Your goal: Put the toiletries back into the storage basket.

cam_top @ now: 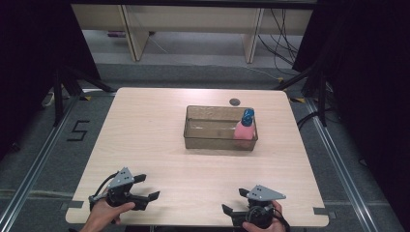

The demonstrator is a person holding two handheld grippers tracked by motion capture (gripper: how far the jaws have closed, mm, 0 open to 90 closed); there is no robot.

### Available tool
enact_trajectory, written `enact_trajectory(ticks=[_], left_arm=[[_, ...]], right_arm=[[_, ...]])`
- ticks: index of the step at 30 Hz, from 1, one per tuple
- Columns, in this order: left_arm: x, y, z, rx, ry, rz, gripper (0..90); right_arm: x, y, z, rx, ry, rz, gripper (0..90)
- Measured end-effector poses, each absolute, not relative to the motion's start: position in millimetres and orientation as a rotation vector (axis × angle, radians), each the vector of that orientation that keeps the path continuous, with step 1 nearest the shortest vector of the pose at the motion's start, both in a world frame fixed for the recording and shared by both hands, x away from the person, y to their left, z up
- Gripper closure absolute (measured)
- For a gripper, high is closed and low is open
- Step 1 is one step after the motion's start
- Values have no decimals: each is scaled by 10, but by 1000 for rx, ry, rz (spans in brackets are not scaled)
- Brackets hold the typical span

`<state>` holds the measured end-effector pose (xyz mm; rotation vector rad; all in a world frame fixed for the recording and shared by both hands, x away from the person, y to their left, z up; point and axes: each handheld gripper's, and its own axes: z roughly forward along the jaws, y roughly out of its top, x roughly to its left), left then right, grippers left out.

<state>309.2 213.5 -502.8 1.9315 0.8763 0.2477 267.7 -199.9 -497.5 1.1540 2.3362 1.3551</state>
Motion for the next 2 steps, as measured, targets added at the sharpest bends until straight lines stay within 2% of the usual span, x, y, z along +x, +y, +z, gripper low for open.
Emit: enact_trajectory(ticks=[2], left_arm=[[3096, 2138, -5028, 1934, 870, 250, 148]], right_arm=[[2679, -2000, -4982, 1141, 2320, 1344, 160]])
